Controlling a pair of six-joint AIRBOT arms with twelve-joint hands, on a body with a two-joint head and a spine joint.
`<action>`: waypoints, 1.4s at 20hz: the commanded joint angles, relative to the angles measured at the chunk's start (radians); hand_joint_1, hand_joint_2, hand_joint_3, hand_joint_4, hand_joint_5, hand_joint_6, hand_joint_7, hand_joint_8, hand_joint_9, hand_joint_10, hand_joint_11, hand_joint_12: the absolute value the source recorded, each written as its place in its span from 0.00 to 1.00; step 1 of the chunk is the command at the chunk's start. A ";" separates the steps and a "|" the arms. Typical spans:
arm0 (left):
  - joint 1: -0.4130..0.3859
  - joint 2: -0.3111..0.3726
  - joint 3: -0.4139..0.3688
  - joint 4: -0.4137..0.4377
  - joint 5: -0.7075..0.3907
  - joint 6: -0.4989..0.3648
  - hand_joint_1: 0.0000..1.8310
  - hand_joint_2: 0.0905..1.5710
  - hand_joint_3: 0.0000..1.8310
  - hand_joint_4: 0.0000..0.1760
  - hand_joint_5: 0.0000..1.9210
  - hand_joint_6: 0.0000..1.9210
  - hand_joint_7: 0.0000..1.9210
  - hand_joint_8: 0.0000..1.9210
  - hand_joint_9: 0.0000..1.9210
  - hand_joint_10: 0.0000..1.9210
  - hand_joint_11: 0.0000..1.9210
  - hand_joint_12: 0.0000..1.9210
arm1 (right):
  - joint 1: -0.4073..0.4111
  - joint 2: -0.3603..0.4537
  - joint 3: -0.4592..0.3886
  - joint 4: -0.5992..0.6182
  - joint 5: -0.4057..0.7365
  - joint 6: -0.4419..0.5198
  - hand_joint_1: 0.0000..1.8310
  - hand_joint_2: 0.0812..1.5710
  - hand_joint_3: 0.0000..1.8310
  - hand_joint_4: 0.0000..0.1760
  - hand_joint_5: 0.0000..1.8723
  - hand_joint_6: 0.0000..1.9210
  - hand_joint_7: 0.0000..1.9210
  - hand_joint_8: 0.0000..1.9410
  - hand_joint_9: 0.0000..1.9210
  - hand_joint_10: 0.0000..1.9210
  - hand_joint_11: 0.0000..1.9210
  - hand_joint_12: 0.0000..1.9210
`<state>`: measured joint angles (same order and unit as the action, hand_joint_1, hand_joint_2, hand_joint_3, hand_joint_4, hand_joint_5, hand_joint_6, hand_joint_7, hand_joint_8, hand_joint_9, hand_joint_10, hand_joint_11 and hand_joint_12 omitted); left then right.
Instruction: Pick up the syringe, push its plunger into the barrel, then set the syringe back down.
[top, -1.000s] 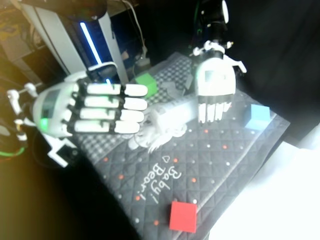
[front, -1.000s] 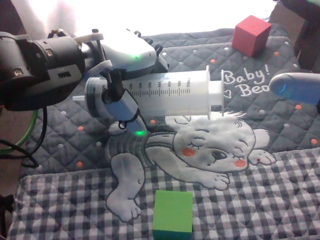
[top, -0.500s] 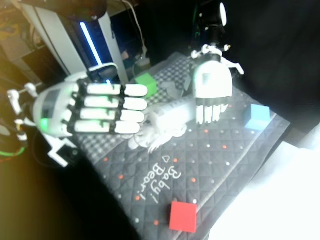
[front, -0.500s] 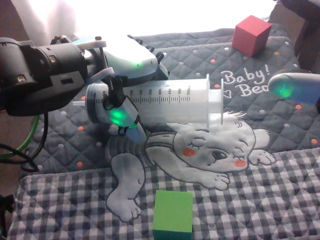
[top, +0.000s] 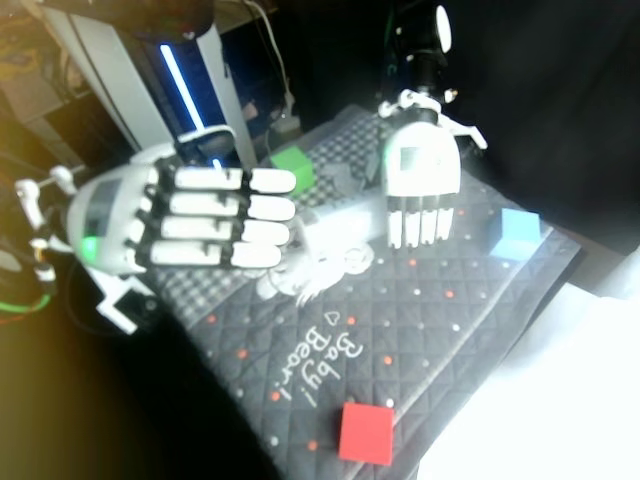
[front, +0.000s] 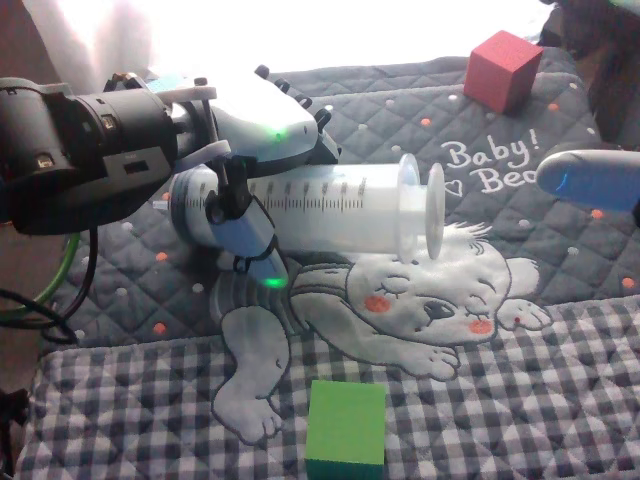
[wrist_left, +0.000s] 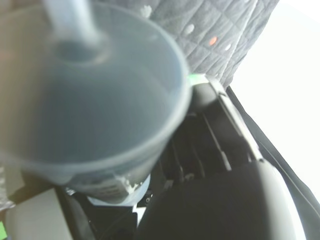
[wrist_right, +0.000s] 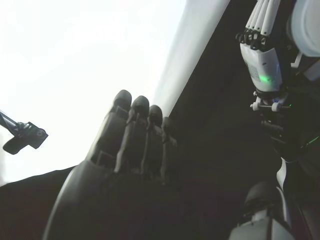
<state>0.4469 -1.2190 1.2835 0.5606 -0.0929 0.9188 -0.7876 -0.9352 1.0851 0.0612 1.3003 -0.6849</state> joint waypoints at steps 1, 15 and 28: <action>-0.009 -0.002 -0.003 -0.001 -0.093 -0.004 0.52 0.77 0.01 0.52 0.39 0.70 0.44 0.27 0.35 0.47 0.16 0.80 | 0.016 0.003 0.000 0.015 0.120 0.002 0.06 0.53 0.00 0.00 0.11 0.00 0.14 0.00 0.15 0.00 0.12 0.01; 0.001 -0.002 -0.005 0.001 -0.092 -0.004 0.21 0.42 0.00 1.00 0.07 0.00 0.03 0.00 0.02 0.00 0.01 0.01 | 0.016 0.003 0.000 0.015 0.120 0.002 0.06 0.54 0.00 0.00 0.12 0.00 0.13 0.00 0.15 0.00 0.12 0.01; -0.022 0.286 -0.199 -0.057 -0.368 -0.004 0.18 0.48 0.01 0.93 0.00 0.00 0.00 0.00 0.00 0.00 0.00 0.00 | 0.016 0.027 -0.014 0.015 0.121 0.002 0.12 0.53 0.00 0.11 0.11 0.00 0.15 0.00 0.15 0.01 0.12 0.01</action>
<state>0.4393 -0.9108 1.0763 0.5224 -0.3267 0.9184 -0.7876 -0.9146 1.0725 0.0628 1.3025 -0.6853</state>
